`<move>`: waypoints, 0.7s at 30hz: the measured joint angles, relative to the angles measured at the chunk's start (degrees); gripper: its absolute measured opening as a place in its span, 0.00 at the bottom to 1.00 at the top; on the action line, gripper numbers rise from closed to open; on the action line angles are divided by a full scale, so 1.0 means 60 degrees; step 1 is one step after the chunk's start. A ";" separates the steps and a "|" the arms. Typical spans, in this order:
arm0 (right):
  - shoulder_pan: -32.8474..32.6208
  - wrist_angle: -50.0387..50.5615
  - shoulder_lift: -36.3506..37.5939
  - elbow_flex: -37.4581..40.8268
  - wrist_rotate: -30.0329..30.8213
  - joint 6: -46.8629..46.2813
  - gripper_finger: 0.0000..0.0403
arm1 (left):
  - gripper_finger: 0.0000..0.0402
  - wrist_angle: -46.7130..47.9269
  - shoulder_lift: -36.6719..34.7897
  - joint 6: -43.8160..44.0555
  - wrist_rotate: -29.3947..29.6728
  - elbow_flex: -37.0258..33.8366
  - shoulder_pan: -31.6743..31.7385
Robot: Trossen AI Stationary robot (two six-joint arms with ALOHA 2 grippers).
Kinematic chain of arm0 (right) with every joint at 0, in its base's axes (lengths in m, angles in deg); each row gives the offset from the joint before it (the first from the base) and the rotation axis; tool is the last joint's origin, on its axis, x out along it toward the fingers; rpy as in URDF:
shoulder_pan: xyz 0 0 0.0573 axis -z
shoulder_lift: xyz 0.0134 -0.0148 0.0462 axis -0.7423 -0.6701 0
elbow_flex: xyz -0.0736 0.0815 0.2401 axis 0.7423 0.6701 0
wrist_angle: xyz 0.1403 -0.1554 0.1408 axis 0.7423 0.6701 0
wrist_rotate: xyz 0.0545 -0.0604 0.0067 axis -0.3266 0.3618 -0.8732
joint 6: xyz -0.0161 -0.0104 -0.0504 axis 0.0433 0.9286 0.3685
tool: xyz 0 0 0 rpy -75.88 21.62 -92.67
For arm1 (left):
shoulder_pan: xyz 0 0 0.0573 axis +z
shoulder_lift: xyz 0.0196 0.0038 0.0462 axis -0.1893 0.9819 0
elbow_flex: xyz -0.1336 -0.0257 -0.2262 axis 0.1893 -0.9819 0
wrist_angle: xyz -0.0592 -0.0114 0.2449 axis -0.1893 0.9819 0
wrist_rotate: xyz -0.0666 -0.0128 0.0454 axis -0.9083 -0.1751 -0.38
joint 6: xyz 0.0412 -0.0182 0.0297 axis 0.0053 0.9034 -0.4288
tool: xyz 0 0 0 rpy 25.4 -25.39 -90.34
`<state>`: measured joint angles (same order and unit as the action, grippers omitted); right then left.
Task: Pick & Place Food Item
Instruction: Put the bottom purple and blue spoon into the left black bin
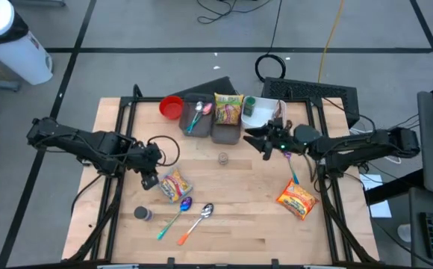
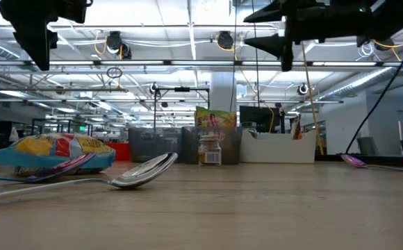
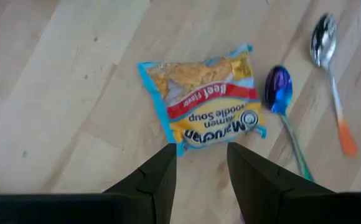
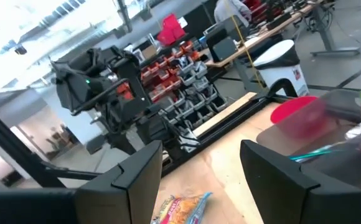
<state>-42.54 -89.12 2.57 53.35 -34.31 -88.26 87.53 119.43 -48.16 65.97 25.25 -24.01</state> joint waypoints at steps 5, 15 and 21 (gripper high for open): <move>-0.0639 -0.0029 -0.1305 -0.1004 0.0661 0.0315 0.52 | 0.37 0.0319 -0.0013 -0.0406 -0.0177 0.0000 0.0000; -0.1426 -0.0072 -0.3130 -0.2884 0.0617 0.1156 0.52 | 0.37 -0.0642 -0.0022 -0.0536 -0.0984 0.0000 -0.0128; -0.1827 0.0476 -0.3291 -0.3358 0.0617 0.1469 0.52 | 0.37 -0.1692 -0.0007 0.0289 -0.1300 0.0002 -0.0815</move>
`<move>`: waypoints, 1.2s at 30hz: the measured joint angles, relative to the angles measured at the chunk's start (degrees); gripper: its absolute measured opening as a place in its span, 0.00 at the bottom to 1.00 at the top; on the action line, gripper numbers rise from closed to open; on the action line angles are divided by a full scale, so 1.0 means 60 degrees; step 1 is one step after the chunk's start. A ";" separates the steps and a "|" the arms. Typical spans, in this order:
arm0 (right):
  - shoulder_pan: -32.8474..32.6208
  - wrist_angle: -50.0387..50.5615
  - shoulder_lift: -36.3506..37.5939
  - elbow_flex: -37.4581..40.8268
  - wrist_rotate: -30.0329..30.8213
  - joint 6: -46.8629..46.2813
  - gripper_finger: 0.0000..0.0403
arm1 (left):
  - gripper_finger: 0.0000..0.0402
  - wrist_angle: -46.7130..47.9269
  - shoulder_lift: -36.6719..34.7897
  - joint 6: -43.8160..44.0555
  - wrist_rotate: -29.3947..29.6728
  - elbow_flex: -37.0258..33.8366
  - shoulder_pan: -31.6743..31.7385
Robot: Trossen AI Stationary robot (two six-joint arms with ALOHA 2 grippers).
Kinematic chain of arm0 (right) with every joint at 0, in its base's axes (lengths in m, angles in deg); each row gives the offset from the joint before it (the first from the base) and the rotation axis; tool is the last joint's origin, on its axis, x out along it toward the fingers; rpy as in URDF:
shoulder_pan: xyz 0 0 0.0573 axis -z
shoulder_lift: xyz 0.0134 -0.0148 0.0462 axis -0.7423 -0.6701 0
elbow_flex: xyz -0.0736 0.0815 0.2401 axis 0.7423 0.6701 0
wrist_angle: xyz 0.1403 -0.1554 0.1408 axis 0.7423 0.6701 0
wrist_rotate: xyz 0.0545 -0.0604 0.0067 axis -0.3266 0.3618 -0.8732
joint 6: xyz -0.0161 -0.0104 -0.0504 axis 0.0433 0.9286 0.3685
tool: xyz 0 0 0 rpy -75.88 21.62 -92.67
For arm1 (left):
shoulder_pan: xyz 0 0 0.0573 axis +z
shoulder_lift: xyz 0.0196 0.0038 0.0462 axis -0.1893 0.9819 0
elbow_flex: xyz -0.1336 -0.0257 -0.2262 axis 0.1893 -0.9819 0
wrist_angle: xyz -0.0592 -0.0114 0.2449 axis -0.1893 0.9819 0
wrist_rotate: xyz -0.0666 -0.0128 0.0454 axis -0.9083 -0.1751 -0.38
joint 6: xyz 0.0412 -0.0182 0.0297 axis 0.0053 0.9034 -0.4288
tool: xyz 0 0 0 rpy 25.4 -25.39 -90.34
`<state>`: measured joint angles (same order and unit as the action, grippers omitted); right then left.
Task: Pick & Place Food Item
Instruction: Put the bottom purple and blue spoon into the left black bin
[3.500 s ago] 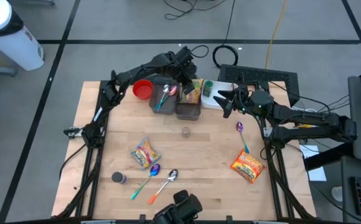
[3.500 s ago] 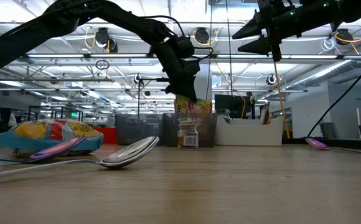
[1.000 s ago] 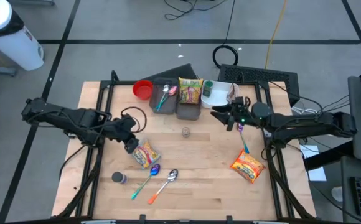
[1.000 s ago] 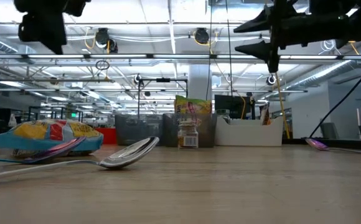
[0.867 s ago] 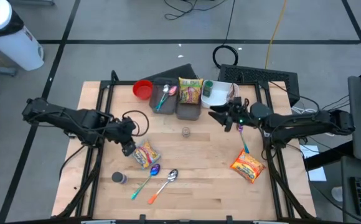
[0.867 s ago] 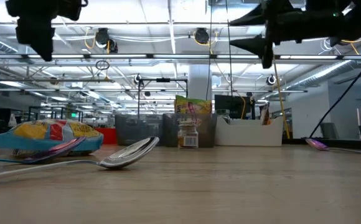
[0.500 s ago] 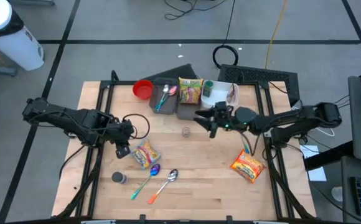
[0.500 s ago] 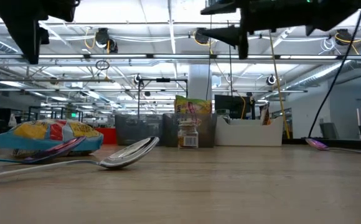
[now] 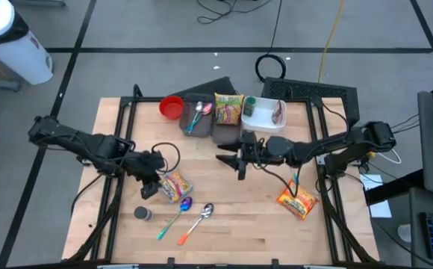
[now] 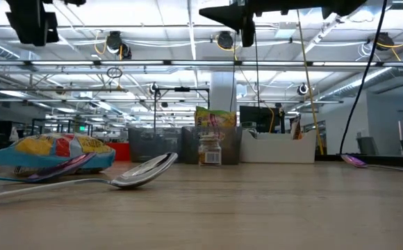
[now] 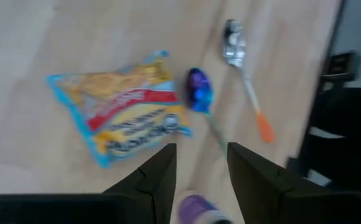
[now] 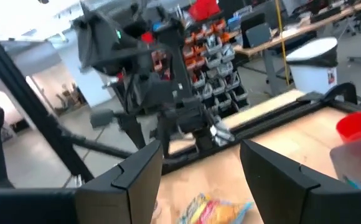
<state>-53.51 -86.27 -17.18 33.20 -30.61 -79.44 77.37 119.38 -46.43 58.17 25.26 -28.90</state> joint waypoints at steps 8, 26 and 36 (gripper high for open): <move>-0.0538 0.0790 -0.0003 -0.0024 0.0057 -0.0161 0.52 | 0.37 -0.1282 0.0822 0.1827 0.0563 0.0002 -0.1417; -0.3538 0.1753 -0.0003 -0.0024 0.2711 -0.0883 0.52 | 0.37 -0.3446 0.4389 0.6356 0.1712 0.0071 -0.3158; -0.4445 0.1778 -0.0003 -0.0024 0.3703 -0.1264 0.52 | 0.37 -0.3612 0.5331 0.5745 0.1780 0.0079 -0.2706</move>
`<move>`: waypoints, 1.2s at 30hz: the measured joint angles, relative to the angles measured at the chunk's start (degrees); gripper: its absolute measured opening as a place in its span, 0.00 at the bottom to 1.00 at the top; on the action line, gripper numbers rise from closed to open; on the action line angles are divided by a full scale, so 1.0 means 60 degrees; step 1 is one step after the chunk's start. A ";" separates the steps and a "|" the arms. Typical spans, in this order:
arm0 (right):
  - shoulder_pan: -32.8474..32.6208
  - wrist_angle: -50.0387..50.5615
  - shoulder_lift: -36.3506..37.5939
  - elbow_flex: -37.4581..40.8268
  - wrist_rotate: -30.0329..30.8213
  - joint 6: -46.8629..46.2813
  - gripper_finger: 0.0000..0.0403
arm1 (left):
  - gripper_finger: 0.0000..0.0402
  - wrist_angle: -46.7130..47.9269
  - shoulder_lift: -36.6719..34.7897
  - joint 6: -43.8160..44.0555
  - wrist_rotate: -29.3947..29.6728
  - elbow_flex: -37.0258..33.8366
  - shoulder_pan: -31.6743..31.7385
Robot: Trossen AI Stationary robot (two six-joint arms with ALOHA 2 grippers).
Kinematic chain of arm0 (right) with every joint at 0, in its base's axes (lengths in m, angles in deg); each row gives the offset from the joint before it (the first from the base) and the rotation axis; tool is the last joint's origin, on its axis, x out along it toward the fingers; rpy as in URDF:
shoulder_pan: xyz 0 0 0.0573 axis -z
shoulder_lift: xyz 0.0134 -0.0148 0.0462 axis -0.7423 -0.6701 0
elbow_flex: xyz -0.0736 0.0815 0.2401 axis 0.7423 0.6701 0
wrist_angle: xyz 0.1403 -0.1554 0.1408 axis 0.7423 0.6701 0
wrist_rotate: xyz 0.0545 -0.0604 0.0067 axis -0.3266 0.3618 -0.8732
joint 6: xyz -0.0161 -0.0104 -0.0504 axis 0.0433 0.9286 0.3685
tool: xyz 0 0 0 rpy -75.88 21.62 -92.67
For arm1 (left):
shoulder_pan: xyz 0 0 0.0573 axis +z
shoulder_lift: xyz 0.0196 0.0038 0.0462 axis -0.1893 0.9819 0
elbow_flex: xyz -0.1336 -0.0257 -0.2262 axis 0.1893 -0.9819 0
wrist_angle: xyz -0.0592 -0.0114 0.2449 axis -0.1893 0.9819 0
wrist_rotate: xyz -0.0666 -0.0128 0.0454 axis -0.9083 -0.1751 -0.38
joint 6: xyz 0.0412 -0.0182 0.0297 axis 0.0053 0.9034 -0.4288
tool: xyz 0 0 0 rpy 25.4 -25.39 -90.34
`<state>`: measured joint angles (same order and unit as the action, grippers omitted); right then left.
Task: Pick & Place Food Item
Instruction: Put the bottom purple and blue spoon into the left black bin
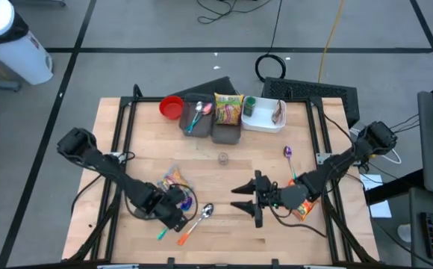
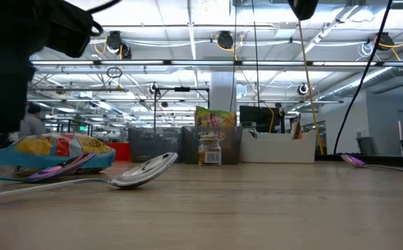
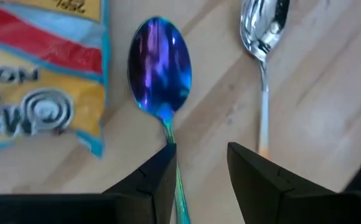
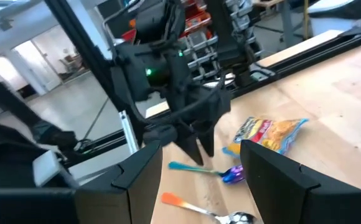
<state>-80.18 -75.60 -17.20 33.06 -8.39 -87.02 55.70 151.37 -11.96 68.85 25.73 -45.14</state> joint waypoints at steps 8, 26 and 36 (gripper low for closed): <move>-0.0043 0.0064 0.0000 0.0000 0.0129 -0.0155 0.52 | 0.37 -0.0837 0.0304 -0.0895 -0.0257 0.0000 0.0723; 0.0062 0.0782 0.0004 0.0000 0.0079 0.0067 0.52 | 0.37 -0.1398 0.0181 -0.4809 -0.2141 0.0000 0.2469; 0.0090 0.0914 0.0334 0.0020 0.0205 -0.0093 0.52 | 0.37 0.1281 -0.0986 -0.8620 -0.3938 0.0670 0.4434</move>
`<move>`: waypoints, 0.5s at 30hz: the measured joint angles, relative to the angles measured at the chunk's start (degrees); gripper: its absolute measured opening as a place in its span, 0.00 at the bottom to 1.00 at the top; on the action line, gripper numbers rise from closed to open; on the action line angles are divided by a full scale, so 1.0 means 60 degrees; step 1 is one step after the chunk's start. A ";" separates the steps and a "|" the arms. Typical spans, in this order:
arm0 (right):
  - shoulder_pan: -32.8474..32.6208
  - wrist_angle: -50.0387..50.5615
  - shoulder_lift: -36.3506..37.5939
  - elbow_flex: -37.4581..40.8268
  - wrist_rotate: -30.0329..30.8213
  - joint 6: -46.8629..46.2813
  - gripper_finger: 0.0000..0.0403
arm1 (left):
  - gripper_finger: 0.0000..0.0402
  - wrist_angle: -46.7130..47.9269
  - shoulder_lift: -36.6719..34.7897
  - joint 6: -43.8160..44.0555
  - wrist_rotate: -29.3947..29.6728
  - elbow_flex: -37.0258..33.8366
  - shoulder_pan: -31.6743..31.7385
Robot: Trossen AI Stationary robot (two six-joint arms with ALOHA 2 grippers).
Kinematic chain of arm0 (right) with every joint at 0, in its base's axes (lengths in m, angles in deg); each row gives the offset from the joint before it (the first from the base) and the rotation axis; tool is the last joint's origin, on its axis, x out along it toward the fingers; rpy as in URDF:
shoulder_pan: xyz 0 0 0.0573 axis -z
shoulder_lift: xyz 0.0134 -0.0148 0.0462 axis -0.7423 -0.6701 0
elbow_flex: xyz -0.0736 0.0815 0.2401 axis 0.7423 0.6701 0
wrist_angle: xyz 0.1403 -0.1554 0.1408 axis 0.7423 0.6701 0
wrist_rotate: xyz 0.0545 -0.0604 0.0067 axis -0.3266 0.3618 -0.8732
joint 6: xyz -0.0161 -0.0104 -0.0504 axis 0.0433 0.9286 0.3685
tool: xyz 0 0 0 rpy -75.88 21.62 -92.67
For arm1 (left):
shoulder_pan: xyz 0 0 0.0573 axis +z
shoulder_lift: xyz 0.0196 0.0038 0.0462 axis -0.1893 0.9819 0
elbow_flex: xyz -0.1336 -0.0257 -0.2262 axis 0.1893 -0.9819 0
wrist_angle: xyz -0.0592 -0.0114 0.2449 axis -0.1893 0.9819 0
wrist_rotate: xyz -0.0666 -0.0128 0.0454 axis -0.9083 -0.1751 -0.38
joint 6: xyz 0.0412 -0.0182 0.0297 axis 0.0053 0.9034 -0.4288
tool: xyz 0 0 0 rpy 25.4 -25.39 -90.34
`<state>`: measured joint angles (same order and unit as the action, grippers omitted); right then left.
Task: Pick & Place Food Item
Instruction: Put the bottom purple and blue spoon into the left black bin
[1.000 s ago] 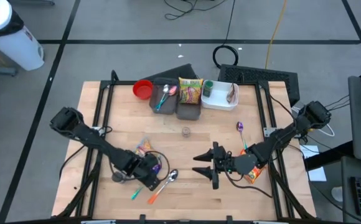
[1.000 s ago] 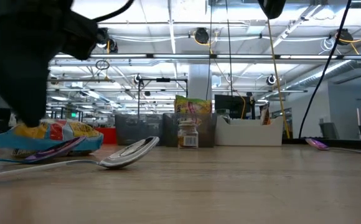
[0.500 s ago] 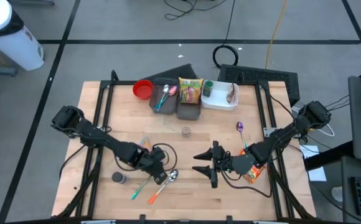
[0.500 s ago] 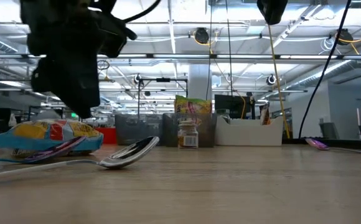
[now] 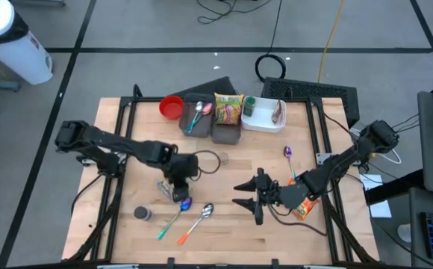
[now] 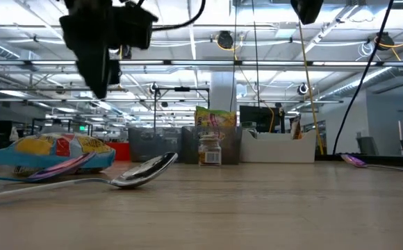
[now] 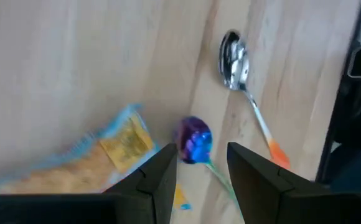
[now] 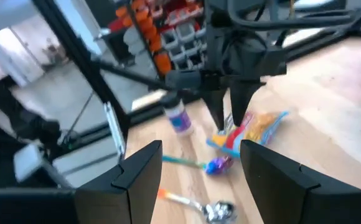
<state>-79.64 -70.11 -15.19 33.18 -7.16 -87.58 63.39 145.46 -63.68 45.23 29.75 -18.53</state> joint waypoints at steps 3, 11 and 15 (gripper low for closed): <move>0.0049 -0.0176 0.0553 0.0253 0.0443 -0.0076 0.52 | 0.37 -0.0180 -0.0148 -0.1513 0.0029 0.0188 0.0260; 0.0027 -0.0291 0.2411 0.1269 0.1884 -0.0337 0.52 | 0.37 -0.0135 -0.0036 -0.4717 -0.0321 0.0270 0.0584; 0.0031 -0.0606 0.2964 0.1830 0.2630 -0.0365 0.52 | 0.37 -0.0379 0.0054 -0.5634 -0.0524 0.0270 0.0646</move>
<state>-79.45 -73.75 2.59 44.16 8.61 -89.77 61.12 145.78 -97.49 42.08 31.37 -14.66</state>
